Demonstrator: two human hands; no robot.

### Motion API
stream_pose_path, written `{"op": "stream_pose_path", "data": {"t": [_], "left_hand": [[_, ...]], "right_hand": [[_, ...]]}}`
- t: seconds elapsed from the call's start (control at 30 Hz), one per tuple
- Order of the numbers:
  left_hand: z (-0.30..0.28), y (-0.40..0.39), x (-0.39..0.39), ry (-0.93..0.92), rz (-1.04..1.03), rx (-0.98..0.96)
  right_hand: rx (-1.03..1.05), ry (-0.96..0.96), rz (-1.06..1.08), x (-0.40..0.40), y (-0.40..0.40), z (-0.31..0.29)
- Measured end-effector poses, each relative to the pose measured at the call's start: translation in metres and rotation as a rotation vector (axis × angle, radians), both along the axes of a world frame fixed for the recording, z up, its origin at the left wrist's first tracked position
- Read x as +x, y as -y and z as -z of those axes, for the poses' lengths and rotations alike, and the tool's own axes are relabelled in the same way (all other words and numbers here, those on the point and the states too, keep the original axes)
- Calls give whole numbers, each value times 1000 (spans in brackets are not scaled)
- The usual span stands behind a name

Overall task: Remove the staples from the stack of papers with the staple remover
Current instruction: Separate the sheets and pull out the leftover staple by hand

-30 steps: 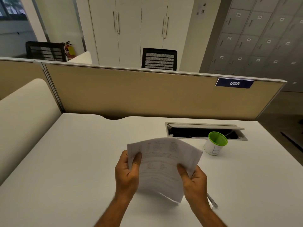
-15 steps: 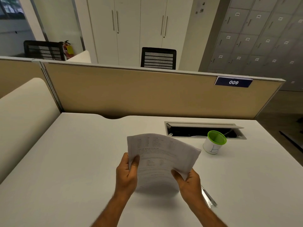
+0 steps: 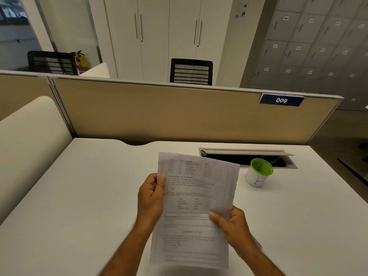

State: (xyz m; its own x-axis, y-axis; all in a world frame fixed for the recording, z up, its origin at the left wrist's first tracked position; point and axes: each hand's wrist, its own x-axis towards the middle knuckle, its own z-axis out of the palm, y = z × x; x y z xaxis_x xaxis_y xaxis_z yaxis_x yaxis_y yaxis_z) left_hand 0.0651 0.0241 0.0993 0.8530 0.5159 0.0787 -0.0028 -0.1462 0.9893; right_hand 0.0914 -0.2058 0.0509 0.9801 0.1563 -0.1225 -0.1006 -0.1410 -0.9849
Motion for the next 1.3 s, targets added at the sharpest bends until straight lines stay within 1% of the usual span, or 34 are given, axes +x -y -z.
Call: {"op": "stream_pose_path", "data": {"t": [0.27,0.43,0.5,0.57,0.63,0.67,0.73,0.8,0.83,0.9,1.07,1.13,1.2,1.27,1.3], "left_hand": [[-11,10,0,-52,-31,3],[-16,21,0,-54,-33,69],[-17,23,1,-51,-50,91],[-19,23,-1,-44,-60,111],[-21,23,-3,-34,-63,127],[-22,23,-5,-33,-65,132],[-22,22,-7,-33,-68,137],[-21,23,-9,-32,-62,130],[-21,23,-10,-31,-58,125],[-22,26,-12,-29,-51,113],[-29,31,-21,-25,-33,91],[-31,30,-25,-36,-15,89],[-32,26,-27,-51,-1,103],[-33,23,-28,-57,4,116],[-35,23,-28,-59,7,121]], "right_hand": [[11,-73,-32,-9,9,3],[12,-105,-61,-12,19,6],[-23,-93,-41,-11,26,6],[-160,-26,78,-10,41,9],[-372,47,195,-7,67,17],[-496,70,210,-7,81,22],[-775,39,145,-8,104,35],[-984,-80,63,-13,116,45],[-1045,-128,42,-15,119,48],[-1100,-156,30,-18,120,52],[-1007,-107,102,-16,119,58],[-912,-69,164,-20,114,54],[-739,-5,272,-23,110,47],[-498,64,378,-22,107,35],[-354,69,407,-20,107,27]]}}
